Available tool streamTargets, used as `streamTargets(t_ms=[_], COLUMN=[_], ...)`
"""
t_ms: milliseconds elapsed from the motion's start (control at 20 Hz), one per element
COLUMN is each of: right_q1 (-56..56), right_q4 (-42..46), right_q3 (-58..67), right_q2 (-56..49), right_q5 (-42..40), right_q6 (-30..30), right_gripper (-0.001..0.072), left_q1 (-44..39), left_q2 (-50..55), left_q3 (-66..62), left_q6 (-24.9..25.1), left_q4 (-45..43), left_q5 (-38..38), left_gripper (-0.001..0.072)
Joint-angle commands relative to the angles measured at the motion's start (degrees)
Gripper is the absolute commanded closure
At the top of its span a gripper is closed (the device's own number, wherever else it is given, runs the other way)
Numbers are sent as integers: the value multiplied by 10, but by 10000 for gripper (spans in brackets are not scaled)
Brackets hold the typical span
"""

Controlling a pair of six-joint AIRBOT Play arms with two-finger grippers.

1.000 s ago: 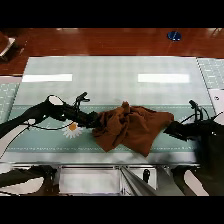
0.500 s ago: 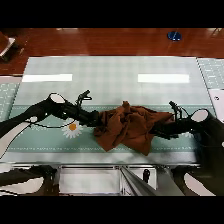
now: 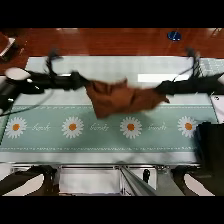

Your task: Fold the shirts.

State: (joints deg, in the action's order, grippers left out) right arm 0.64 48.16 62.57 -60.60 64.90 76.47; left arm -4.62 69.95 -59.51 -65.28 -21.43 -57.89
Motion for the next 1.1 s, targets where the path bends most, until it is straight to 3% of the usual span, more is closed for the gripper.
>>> streamTargets(t_ms=[0,200,400,550,750,900,1050], right_q1=[9,10,10,10,10,10,10], right_q4=[17,74,163,217,196,165,115], right_q3=[267,446,455,448,327,156,-10], right_q2=[-3,40,141,186,248,296,317], right_q5=[66,177,253,324,354,354,327], right_q6=[29,51,74,96,122,134,124], right_gripper=[691,691,690,690,690,690,690], left_q1=[61,124,188,203,202,186,172], left_q2=[-85,-190,-322,-383,-403,-403,-402], left_q3=[-134,-252,-268,-267,-244,-181,-76], left_q6=[1,-24,-95,-123,-142,-167,-171], left_q4=[83,-5,-202,-307,-321,-321,-320], left_q5=[50,37,17,-72,-223,-291,-309], left_gripper=[689,689,689,689,689,689,689])
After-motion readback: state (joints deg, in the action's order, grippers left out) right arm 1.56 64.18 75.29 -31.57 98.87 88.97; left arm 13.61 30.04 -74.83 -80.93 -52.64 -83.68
